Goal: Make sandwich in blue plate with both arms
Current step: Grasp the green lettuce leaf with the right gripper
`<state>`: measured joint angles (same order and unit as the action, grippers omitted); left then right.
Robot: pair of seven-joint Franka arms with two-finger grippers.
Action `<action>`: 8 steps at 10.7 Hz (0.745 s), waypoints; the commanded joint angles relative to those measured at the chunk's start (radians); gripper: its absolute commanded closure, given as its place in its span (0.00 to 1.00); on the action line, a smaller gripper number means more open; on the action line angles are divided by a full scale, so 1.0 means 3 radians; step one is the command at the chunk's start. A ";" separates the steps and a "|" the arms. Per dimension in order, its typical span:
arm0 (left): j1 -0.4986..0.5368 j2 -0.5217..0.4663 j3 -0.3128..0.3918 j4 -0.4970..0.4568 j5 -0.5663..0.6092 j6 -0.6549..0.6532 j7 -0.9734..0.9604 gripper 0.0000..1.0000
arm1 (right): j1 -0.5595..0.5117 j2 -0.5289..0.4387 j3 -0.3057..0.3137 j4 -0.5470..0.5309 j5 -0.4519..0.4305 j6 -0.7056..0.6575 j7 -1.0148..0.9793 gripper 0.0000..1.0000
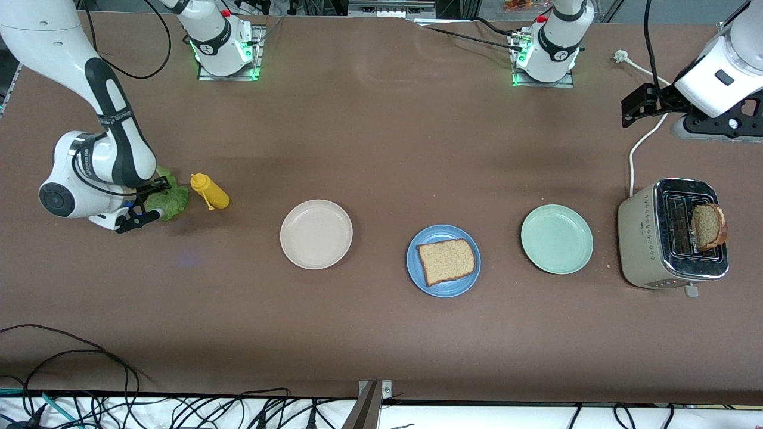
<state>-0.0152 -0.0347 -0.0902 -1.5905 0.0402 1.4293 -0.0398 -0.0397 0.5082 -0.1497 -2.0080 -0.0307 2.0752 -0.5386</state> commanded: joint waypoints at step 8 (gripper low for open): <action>0.0291 0.0064 -0.0032 0.0071 -0.0211 -0.0055 0.0020 0.00 | -0.0026 -0.0048 0.0024 0.0382 0.0169 -0.0688 -0.0040 1.00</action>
<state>0.0634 -0.0244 -0.0917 -1.5906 -0.0035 1.4293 -0.0379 -0.0393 0.5044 -0.1480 -1.9693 -0.0015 1.9718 -0.5386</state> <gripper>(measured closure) 0.000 0.960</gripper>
